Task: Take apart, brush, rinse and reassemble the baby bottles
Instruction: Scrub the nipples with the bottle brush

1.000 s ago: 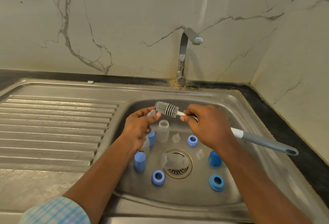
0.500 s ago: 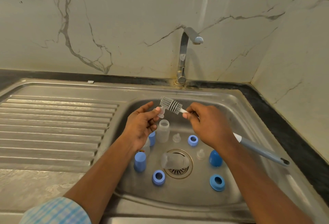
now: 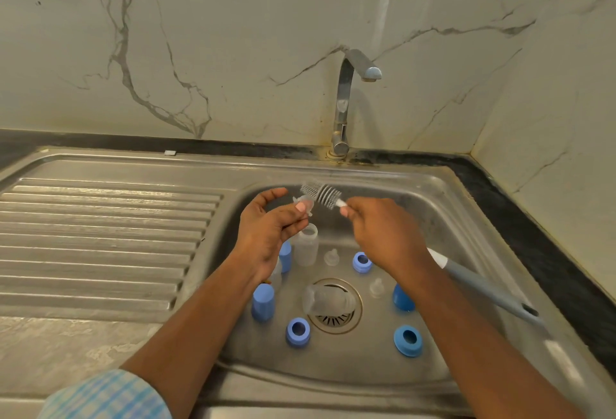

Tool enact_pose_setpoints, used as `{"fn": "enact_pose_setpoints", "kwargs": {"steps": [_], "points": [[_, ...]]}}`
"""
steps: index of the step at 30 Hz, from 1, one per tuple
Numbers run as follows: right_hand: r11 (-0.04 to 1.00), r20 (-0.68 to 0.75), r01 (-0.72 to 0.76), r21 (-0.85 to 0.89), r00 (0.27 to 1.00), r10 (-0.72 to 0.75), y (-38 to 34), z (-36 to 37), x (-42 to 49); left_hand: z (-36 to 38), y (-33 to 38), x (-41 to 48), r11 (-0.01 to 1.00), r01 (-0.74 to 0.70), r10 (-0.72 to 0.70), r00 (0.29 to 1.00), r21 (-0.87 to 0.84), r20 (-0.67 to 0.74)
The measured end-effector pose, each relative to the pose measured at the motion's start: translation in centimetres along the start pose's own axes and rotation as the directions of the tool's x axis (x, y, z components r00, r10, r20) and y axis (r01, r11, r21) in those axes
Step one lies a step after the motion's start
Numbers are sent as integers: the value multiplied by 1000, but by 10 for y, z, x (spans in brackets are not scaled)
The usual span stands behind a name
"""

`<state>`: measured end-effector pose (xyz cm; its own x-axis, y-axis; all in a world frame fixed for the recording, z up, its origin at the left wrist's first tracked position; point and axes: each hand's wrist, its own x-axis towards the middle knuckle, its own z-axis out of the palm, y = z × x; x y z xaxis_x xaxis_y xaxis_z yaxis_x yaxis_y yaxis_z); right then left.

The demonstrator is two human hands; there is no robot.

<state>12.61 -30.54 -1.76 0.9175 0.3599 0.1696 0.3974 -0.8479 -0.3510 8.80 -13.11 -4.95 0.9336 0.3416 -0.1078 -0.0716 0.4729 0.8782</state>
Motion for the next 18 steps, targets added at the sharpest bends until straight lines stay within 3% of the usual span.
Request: {"fn": "enact_pose_setpoints", "kwargs": {"steps": [3, 6, 10, 15, 18], "points": [[992, -136, -125, -34, 983, 119, 15, -7, 4, 3, 1, -3, 998, -48, 47, 999, 45, 14], [999, -227, 28, 42, 974, -18, 14, -13, -6, 0, 0, 0, 996, -62, 67, 994, 63, -82], [985, -23, 166, 51, 986, -165, -6, -3, -12, 0, 0, 1, 997, -73, 77, 990, 39, -120], [996, -126, -78, -52, 990, 71, 8, -1, 4, 5, -1, -5, 990, -112, 113, 994, 88, -5], [1000, -203, -14, -20, 979, 9, 12, -7, -4, 3, -2, -2, 989, -104, 114, 989, 106, -98]]}}
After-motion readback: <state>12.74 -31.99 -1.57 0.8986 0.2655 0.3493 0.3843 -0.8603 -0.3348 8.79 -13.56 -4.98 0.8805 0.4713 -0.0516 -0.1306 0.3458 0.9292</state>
